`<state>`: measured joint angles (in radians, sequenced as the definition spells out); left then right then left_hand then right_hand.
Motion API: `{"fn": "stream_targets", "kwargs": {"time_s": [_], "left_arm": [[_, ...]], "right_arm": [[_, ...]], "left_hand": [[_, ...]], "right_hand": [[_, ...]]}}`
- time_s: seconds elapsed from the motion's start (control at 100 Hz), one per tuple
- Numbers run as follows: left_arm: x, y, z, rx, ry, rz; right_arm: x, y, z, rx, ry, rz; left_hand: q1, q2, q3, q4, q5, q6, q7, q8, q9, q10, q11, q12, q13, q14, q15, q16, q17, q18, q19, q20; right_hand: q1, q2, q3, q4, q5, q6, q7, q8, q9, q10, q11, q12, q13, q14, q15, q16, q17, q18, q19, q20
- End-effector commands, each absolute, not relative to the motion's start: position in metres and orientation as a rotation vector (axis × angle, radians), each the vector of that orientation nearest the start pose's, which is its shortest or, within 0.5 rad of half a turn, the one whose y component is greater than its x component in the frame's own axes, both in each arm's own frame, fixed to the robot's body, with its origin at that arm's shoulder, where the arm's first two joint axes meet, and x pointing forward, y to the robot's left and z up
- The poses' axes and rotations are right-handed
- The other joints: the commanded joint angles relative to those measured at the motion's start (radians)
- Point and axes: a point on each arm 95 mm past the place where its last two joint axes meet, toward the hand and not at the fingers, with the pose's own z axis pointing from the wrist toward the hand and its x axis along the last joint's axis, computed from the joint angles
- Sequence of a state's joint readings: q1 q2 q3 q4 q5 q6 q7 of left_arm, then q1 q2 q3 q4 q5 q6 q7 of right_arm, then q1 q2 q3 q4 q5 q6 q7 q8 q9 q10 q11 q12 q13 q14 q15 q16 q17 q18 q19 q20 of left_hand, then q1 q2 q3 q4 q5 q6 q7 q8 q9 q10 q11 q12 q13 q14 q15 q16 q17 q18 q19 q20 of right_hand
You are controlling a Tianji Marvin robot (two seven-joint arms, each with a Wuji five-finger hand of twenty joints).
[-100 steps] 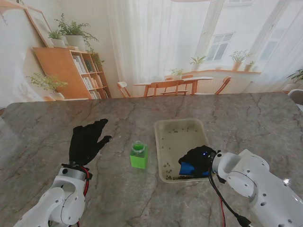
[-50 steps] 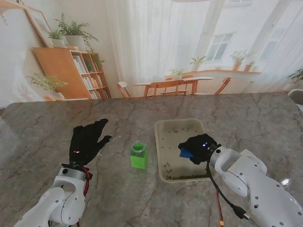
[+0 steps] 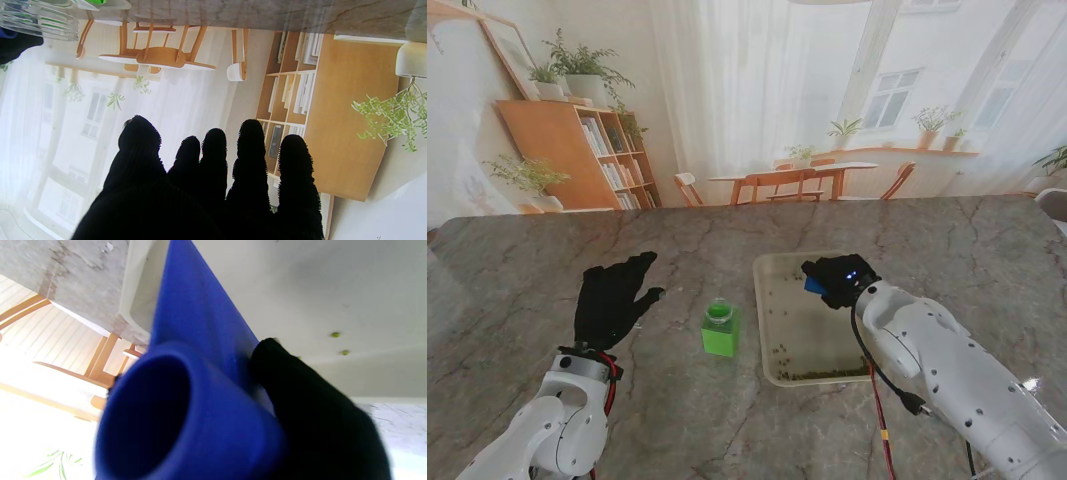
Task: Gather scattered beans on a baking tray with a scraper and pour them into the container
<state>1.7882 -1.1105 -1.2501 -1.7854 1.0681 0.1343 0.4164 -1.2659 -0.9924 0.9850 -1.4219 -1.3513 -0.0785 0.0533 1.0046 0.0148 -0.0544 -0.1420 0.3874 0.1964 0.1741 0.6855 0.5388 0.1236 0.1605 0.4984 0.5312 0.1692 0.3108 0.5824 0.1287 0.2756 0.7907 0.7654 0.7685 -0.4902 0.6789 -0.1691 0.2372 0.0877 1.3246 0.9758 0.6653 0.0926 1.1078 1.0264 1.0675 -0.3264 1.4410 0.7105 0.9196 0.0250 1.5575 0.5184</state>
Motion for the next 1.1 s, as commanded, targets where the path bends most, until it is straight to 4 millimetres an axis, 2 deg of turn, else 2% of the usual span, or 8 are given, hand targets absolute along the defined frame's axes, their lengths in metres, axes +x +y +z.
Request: {"fn": "stream_targets", "kwargs": {"time_s": [0.0,0.11,0.24,0.35,0.48,0.81,1.09], "left_arm": [[0.337,-0.009,-0.297,-1.031,1.112,-1.589],[0.337,-0.009,-0.297,-1.028,1.113,-1.59],[0.337,-0.009,-0.297,-1.028,1.113,-1.59],[0.337,-0.009,-0.297,-1.028,1.113,-1.59],[0.337,-0.009,-0.297,-1.026,1.116,-1.588],[0.336,-0.011,-0.297,-1.013,1.127,-1.583],[0.334,-0.011,-0.297,-1.009,1.126,-1.582]], "right_arm": [[0.472,-0.003,-0.309,0.697,1.837,1.08],[0.484,-0.002,-0.311,0.724,1.853,1.069],[0.495,0.0,-0.313,0.729,1.872,1.064],[0.504,0.003,-0.315,0.73,1.891,1.059],[0.513,0.008,-0.316,0.717,1.907,1.065],[0.532,0.023,-0.318,0.689,1.923,1.107],[0.541,0.039,-0.322,0.685,1.939,1.155]], "left_hand": [[-0.009,0.065,0.007,0.096,0.018,0.007,0.005,0.001,0.002,0.0,-0.014,-0.005,0.012,0.007,0.002,0.008,-0.01,0.024,-0.025,0.026],[-0.011,0.066,0.007,0.096,0.018,0.007,0.005,0.001,0.004,0.002,-0.013,-0.005,0.012,0.007,0.002,0.008,-0.01,0.025,-0.026,0.026],[-0.011,0.067,0.007,0.096,0.019,0.007,0.006,0.001,0.004,0.001,-0.013,-0.005,0.012,0.007,0.002,0.008,-0.01,0.026,-0.025,0.027],[-0.011,0.067,0.007,0.096,0.019,0.007,0.006,0.001,0.005,0.0,-0.013,-0.005,0.014,0.006,0.003,0.008,-0.01,0.025,-0.025,0.027],[-0.011,0.068,0.007,0.096,0.019,0.007,0.006,0.001,0.005,0.001,-0.013,-0.005,0.013,0.006,0.003,0.008,-0.01,0.026,-0.025,0.027],[-0.011,0.067,0.007,0.096,0.02,0.008,0.006,0.001,0.005,0.001,-0.013,-0.004,0.015,0.006,0.003,0.009,-0.01,0.025,-0.026,0.027],[-0.012,0.068,0.007,0.096,0.019,0.006,0.006,0.001,0.006,0.0,-0.013,-0.004,0.014,0.006,0.003,0.009,-0.009,0.026,-0.025,0.027]], "right_hand": [[0.144,0.139,-0.033,0.025,-0.049,0.058,0.013,0.03,-0.047,0.042,0.025,0.021,0.006,-0.093,0.034,-0.014,-0.023,0.037,0.028,0.016],[0.185,0.194,-0.106,0.036,-0.092,0.093,0.006,0.051,-0.086,0.054,0.027,0.019,-0.027,-0.066,0.014,-0.017,-0.061,0.058,0.01,0.026],[0.219,0.244,-0.16,0.044,-0.152,0.141,-0.006,0.059,-0.142,0.088,0.011,0.007,-0.089,-0.01,-0.027,-0.033,-0.125,0.096,-0.037,0.028],[0.23,0.263,-0.185,0.05,-0.184,0.165,-0.021,0.061,-0.183,0.115,-0.01,-0.002,-0.138,0.037,-0.059,-0.042,-0.182,0.127,-0.068,0.034],[0.23,0.267,-0.197,0.051,-0.193,0.17,-0.026,0.062,-0.201,0.128,-0.028,-0.011,-0.162,0.062,-0.085,-0.049,-0.211,0.139,-0.084,0.036],[0.224,0.266,-0.209,0.054,-0.198,0.165,-0.031,0.067,-0.205,0.123,-0.029,-0.012,-0.17,0.064,-0.094,-0.05,-0.218,0.138,-0.091,0.042],[0.222,0.255,-0.21,0.054,-0.165,0.126,-0.027,0.062,-0.175,0.096,-0.022,-0.013,-0.154,0.051,-0.093,-0.049,-0.201,0.125,-0.09,0.045]]}}
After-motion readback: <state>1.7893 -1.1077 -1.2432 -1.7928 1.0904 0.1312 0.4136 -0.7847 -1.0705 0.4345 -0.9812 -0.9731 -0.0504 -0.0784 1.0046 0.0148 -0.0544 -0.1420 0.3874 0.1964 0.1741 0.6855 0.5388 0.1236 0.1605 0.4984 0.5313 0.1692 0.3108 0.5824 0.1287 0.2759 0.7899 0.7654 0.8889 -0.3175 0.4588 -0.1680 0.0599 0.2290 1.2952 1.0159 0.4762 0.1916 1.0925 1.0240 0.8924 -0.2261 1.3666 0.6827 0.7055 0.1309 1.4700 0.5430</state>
